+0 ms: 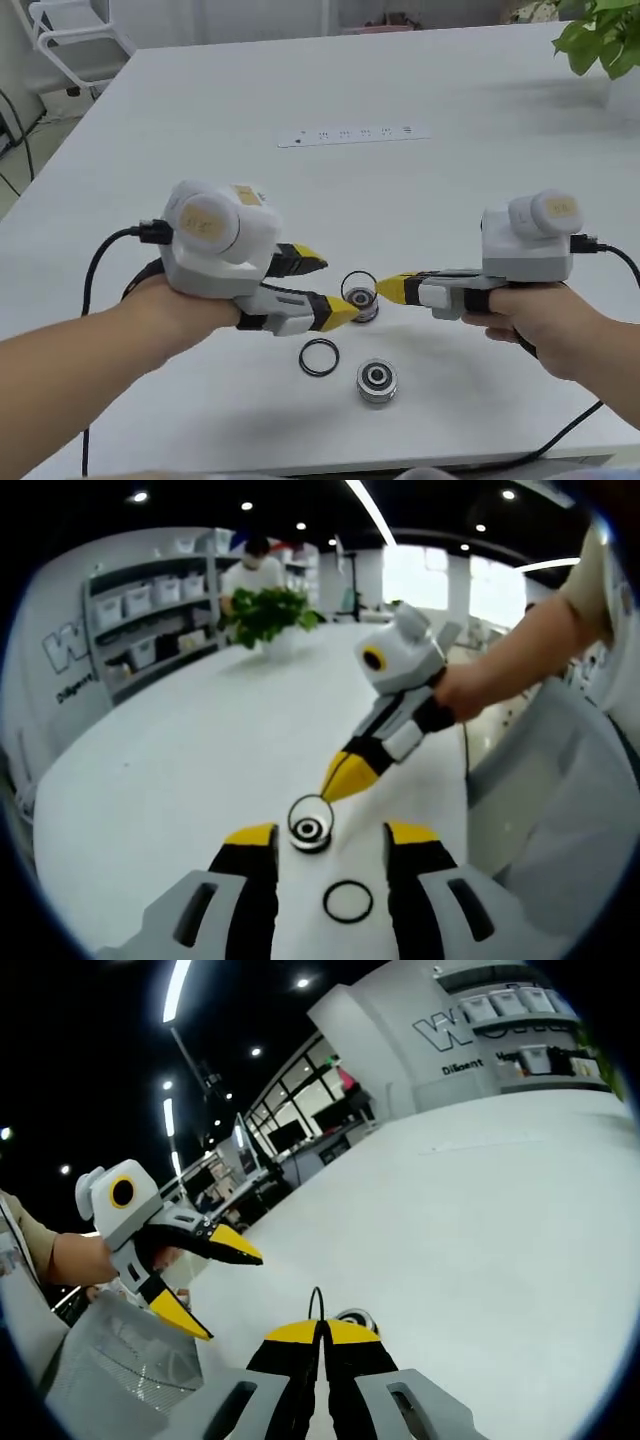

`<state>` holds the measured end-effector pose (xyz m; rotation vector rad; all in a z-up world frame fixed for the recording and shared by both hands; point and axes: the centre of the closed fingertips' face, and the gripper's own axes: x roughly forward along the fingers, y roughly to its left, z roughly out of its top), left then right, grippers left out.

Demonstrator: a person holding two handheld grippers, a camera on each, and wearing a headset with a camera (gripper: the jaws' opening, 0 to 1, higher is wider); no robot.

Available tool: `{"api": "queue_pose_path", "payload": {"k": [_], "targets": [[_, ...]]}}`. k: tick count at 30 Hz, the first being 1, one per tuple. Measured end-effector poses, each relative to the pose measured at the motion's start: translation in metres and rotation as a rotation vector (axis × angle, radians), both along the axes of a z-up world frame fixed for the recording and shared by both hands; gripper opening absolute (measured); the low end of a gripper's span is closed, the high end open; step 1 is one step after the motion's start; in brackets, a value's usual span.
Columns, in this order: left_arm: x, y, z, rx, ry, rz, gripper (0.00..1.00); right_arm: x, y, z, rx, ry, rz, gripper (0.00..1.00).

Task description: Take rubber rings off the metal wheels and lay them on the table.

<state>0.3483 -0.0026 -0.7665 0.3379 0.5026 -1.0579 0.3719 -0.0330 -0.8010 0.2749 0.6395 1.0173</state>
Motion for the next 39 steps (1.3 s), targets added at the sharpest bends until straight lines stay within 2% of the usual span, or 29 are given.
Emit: {"api": "queue_pose_path", "payload": {"k": [8, 12, 23, 27, 30, 39], "targets": [[-0.010, 0.013, 0.014, -0.020, -0.013, 0.012, 0.49, -0.006, 0.004, 0.004, 0.005, -0.001, 0.021, 0.00], [-0.017, 0.020, 0.015, -0.012, -0.011, 0.015, 0.53, -0.010, 0.007, 0.006, 0.006, 0.001, 0.039, 0.00], [-0.028, 0.040, 0.022, -0.017, -0.005, 0.045, 0.60, -0.018, 0.015, 0.008, 0.010, 0.009, 0.076, 0.00], [-0.032, 0.044, 0.025, -0.016, -0.008, 0.050, 0.62, -0.021, 0.018, 0.009, 0.013, 0.014, 0.090, 0.00], [-0.035, 0.048, 0.025, 0.002, -0.024, 0.051, 0.65, -0.024, 0.022, 0.009, 0.012, 0.016, 0.105, 0.00], [-0.043, 0.055, 0.026, -0.002, -0.017, 0.059, 0.68, -0.034, 0.033, 0.006, 0.011, 0.032, 0.149, 0.00]]}}
